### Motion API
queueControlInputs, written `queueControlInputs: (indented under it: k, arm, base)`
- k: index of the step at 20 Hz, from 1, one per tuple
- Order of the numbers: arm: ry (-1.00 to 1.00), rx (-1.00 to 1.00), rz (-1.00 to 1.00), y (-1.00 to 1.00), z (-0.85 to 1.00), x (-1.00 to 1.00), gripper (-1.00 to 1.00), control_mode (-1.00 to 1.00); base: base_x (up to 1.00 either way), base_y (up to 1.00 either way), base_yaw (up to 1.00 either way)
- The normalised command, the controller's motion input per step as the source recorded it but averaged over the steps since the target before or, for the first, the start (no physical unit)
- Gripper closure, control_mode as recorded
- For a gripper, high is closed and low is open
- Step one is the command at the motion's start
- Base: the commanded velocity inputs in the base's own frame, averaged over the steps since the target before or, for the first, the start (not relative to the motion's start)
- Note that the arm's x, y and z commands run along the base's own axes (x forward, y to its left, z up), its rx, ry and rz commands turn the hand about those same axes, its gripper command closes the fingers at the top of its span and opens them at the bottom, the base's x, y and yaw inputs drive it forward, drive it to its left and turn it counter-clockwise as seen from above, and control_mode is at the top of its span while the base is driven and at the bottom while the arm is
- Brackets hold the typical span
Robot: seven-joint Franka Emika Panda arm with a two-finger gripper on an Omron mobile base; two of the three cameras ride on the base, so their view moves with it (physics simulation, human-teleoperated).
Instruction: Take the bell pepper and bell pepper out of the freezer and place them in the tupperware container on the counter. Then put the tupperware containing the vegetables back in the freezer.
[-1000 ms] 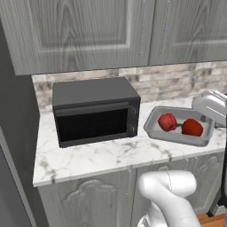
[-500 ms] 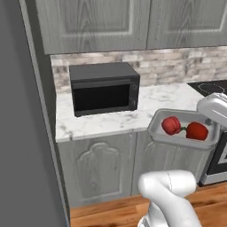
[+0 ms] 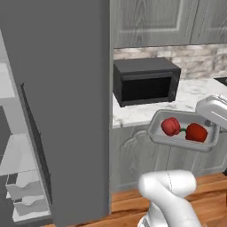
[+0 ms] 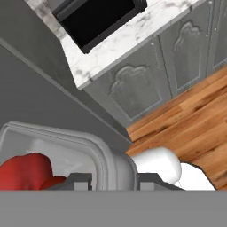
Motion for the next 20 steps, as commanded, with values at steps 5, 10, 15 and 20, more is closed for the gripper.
queueControlInputs:
  k: [5, 10, 15, 20]
  arm:
    - [0.0, 0.0, 0.0, 0.0, 0.0, 0.0, 1.0, 1.0]
    - [0.0, 0.0, 0.0, 0.0, 0.0, 0.0, 1.0, 1.0]
    - [0.0, 0.0, 0.0, 0.0, 0.0, 0.0, 1.0, 1.0]
    - [0.0, 0.0, 0.0, 0.0, 0.0, 0.0, 1.0, 1.0]
  base:
    - [0.2, 0.84, 0.06]
    - [0.23, 0.77, 0.05]
    - [0.35, 0.64, 0.04]
    - [0.56, 0.5, 0.01]
